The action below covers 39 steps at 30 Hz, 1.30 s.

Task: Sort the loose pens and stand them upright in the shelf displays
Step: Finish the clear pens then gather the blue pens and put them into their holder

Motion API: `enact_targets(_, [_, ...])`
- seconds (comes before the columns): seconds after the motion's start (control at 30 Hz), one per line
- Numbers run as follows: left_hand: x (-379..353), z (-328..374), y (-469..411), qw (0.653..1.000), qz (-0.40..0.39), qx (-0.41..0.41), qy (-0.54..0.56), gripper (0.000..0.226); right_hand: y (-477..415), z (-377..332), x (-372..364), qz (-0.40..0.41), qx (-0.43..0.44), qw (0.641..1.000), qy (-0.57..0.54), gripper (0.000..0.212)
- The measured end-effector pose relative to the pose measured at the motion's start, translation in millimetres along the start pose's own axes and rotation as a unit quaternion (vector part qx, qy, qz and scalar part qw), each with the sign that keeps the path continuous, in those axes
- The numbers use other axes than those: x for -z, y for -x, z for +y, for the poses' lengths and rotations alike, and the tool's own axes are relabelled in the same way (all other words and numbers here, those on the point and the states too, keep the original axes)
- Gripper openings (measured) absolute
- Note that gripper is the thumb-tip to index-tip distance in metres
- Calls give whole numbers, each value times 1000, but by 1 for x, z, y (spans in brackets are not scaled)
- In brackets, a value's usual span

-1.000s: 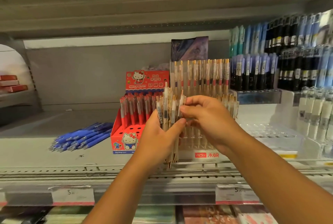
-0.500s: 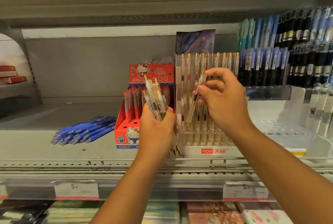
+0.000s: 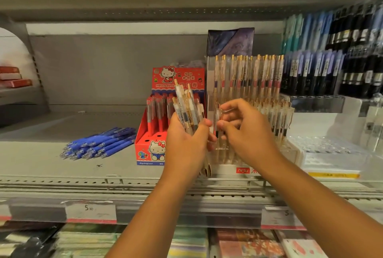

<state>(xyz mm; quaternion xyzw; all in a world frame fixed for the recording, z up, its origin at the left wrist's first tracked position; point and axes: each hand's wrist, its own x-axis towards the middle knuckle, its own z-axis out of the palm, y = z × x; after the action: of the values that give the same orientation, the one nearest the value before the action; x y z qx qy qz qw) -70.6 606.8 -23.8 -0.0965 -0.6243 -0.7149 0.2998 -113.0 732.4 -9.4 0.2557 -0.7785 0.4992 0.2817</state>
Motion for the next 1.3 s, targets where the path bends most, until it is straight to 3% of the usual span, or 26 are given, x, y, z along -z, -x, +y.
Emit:
enact_targets(0.1, [0,0,-1,1000,-11,-2,5,27,1,1,3,-3,-6,1000,-13,37])
enact_targets(0.43, [0,6,5,997,-75,-8,13,29,-2,-3,13,-25,-3,999,27,29])
enact_targets(0.6, [2,8,9,994,-105,-10,-1,25,1,-12,21,22,32,997,60,22])
enact_targets(0.77, [0,8,10,991,-136,-4,-13,24,9,-25,24,-28,-32,994,-101,8])
enact_targets(0.9, [0,8,9,990,-141,-3,-19,25,14,-26,25,-52,-87,984,-149,18])
enact_targets(1.3, [-1,5,5,996,-76,35,23,26,9,-15,39,44,-117,970,-211,17])
